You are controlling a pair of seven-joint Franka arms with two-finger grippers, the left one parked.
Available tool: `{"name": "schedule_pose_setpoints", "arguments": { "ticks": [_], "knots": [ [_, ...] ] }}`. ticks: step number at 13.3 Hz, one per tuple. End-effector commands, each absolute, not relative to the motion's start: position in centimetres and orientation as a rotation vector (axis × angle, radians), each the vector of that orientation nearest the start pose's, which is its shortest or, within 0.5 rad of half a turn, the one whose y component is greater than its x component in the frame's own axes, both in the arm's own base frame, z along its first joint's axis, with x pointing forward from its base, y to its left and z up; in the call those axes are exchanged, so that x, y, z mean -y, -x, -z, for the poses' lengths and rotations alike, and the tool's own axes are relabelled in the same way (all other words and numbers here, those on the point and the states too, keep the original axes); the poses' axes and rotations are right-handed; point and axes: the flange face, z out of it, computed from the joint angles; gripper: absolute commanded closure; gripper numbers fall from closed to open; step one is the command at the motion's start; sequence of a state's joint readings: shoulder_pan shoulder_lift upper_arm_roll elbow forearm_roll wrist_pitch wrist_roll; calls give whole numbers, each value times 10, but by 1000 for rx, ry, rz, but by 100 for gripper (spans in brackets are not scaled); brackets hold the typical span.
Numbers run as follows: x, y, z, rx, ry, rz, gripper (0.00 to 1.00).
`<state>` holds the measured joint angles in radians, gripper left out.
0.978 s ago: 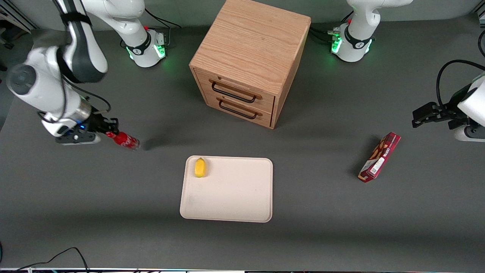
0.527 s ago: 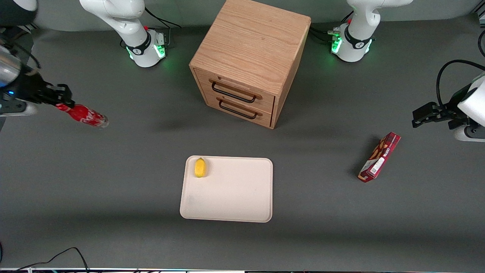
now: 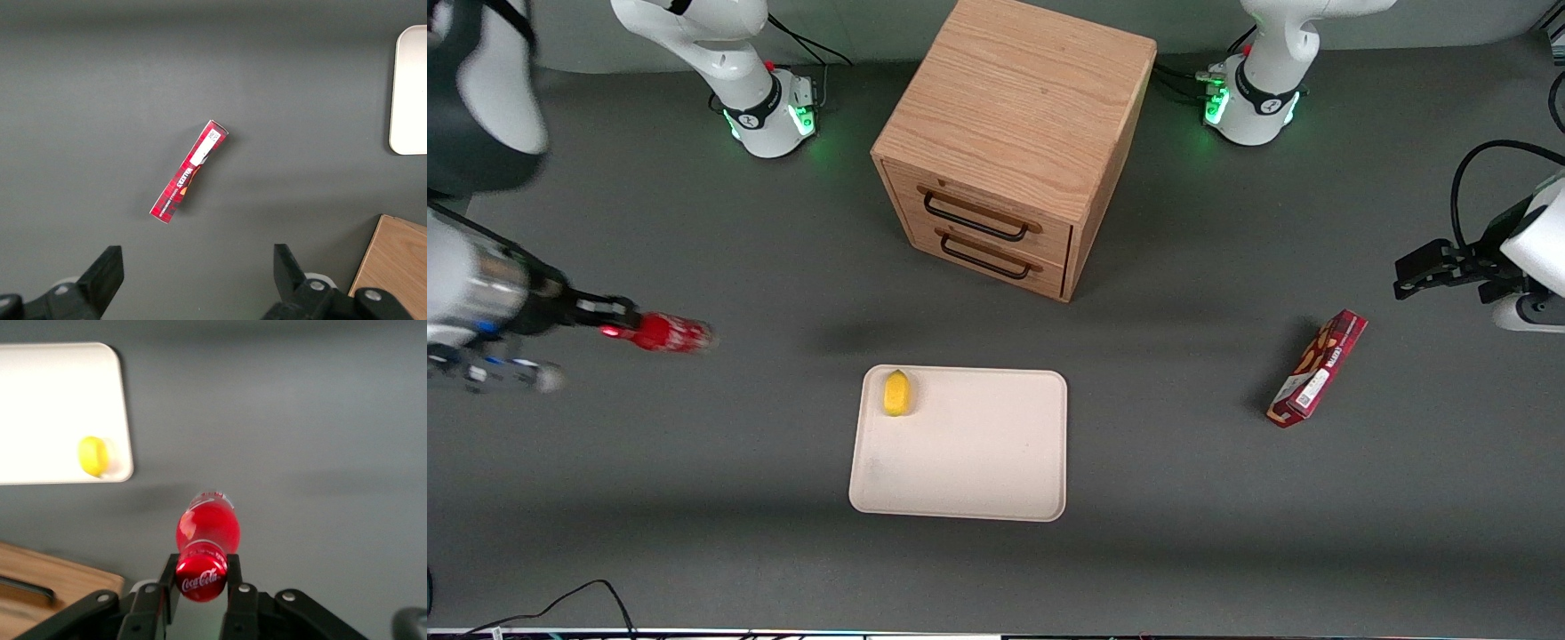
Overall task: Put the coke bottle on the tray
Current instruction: 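Carry the bottle over the white tray beside the lemon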
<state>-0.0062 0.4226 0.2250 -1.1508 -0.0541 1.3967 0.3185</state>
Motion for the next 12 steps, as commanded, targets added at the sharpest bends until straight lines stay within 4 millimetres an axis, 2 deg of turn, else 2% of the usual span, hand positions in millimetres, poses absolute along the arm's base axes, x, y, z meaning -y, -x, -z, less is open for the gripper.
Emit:
{"name": "schedule_pose_setpoints", "arguments": {
  "ticks": [1, 3, 5, 7, 10, 12],
  "knots": [
    [-194, -674, -524, -362, 3129, -174, 100],
    [-248, -679, -487, -429, 3170, -90, 100],
    [-276, -694, -447, -488, 3179, 45, 100],
    [-288, -709, -409, -539, 3144, 124, 100],
    [-295, -721, -380, -584, 3095, 184, 100],
    [-298, -724, -367, -588, 3079, 205, 100]
  ]
}}
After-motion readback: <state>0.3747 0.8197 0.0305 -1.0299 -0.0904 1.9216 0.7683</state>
